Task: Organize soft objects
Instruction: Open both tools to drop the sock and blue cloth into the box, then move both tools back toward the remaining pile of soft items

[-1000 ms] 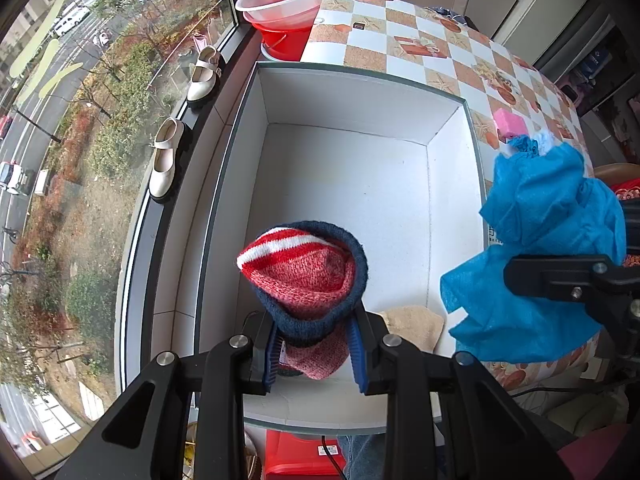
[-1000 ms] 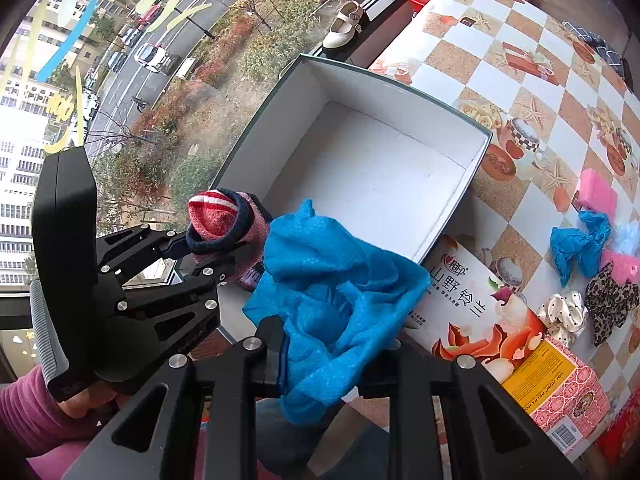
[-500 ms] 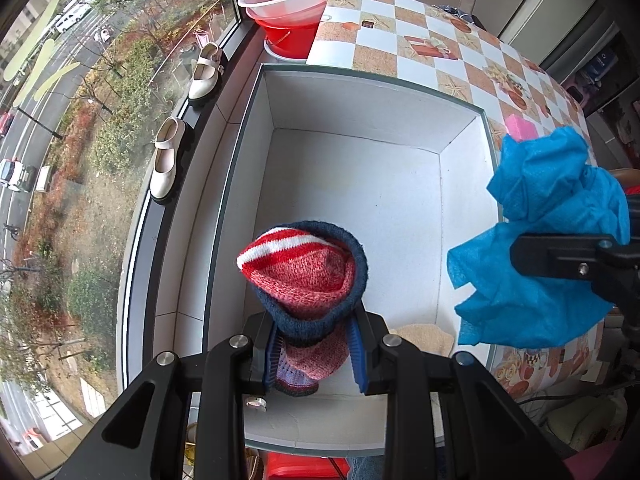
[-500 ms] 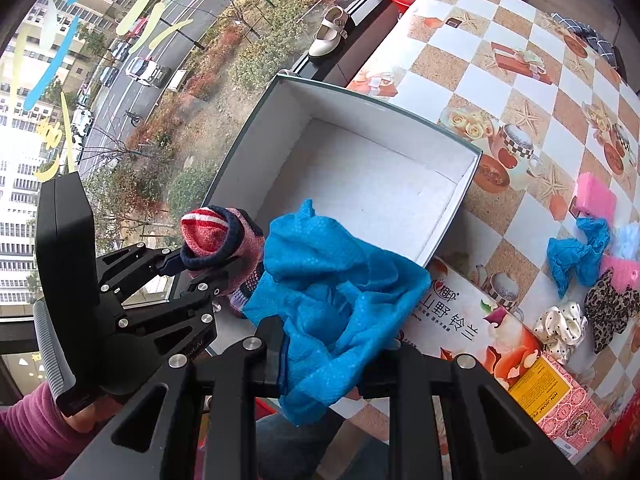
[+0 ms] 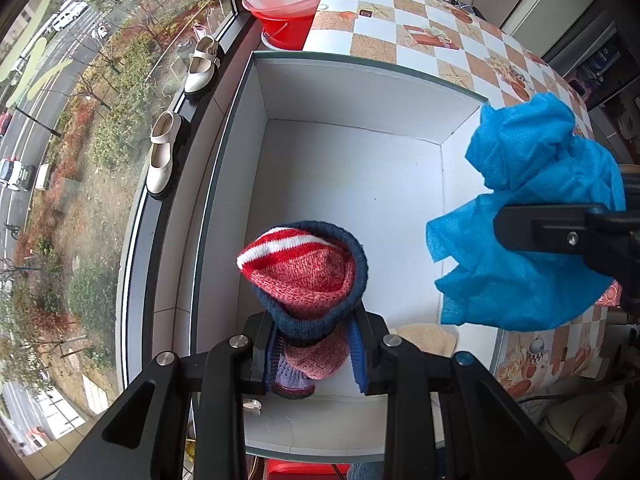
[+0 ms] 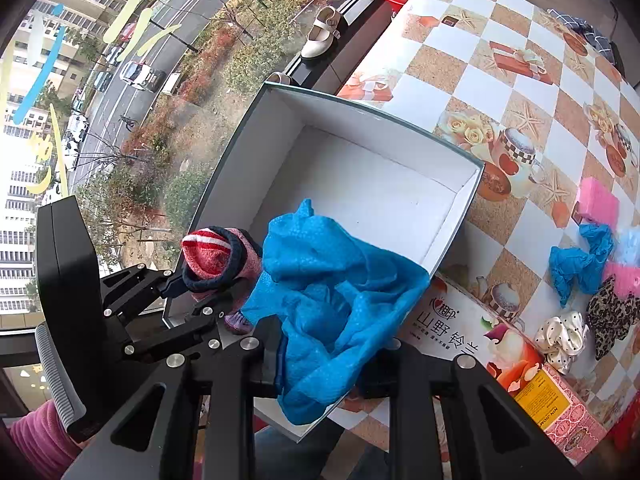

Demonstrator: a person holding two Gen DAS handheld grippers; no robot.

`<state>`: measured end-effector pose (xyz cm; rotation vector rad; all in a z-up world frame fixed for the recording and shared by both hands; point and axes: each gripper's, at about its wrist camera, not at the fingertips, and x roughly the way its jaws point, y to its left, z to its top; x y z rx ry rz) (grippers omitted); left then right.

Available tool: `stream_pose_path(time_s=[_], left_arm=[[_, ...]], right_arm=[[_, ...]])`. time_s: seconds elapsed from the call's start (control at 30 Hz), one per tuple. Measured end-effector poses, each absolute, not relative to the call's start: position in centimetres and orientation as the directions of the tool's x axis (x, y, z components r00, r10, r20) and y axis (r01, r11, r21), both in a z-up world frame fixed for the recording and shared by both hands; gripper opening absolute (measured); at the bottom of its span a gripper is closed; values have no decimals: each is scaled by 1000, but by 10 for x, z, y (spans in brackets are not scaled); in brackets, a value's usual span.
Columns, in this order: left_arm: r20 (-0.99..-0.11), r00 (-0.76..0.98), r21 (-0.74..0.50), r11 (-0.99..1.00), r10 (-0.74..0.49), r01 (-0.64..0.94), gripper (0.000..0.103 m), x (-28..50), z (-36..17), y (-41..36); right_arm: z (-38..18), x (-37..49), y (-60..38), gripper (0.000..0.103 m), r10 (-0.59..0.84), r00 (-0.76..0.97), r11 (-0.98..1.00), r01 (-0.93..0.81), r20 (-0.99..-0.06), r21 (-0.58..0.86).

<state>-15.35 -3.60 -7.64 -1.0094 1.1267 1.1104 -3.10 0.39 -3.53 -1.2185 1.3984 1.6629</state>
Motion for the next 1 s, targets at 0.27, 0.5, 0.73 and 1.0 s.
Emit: stream_pose_path(time_s=[0.27, 0.5, 0.73, 1.0], left_arm=[[-984, 51, -19, 184, 169, -983, 75, -148, -69, -39], [-989, 30, -10, 137, 145, -991, 89, -148, -71, -32], [-984, 171, -165, 102, 55, -981, 97, -148, -73, -26], [-974, 221, -212, 144, 43, -967, 98, -124, -52, -25]], right_arm=[[-38, -31, 4, 59, -102, -363, -230, -897, -926, 377], [-33, -22, 5, 102, -89, -343, -202, -913, -935, 354], [-24, 0, 5, 102, -116, -446, -78, -887, -888, 456], [5, 40, -9, 102, -86, -527, 41, -850, -846, 525]])
